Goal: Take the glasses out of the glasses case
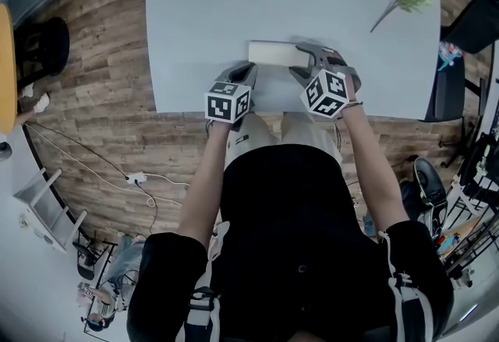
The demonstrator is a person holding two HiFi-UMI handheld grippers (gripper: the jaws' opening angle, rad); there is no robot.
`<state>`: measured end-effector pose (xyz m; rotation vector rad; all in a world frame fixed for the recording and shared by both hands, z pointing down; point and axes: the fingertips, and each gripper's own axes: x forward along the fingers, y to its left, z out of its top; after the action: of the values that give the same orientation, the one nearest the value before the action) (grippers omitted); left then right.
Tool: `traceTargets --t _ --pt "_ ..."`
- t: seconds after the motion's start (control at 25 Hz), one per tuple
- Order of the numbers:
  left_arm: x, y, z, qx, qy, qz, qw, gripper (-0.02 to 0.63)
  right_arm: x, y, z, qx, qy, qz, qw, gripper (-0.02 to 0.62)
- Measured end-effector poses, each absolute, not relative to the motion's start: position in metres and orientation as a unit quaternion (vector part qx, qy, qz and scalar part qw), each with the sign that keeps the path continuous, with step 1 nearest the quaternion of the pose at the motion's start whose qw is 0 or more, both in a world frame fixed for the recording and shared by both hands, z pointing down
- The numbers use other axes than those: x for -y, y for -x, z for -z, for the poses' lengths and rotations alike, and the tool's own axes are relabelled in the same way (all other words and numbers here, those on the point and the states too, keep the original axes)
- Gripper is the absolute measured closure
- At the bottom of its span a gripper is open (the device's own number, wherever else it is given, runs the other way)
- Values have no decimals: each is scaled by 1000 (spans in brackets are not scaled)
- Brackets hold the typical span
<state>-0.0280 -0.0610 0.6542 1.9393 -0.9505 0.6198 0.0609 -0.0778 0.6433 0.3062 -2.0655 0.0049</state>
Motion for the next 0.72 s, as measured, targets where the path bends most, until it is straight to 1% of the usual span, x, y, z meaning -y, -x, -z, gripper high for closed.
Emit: traceTargets --t 0.32,0.4,0.48,0.56,0.72 --pt "69 31 -633 386 -787 -246 414 583 81 -63 -625 861 -136 1 491 408" --pt "70 32 -628 387 -789 -246 409 583 83 -63 -621 861 -141 0 488 416" --pt "71 33 -622 386 -793 -243 403 583 85 -61 -616 863 -150 1 482 453" --pt "71 33 -616 383 -800 -237 396 583 89 -61 -611 864 -161 7 478 512" --pt "72 29 -609 380 -807 -235 386 583 97 -63 -607 863 -173 10 475 529"
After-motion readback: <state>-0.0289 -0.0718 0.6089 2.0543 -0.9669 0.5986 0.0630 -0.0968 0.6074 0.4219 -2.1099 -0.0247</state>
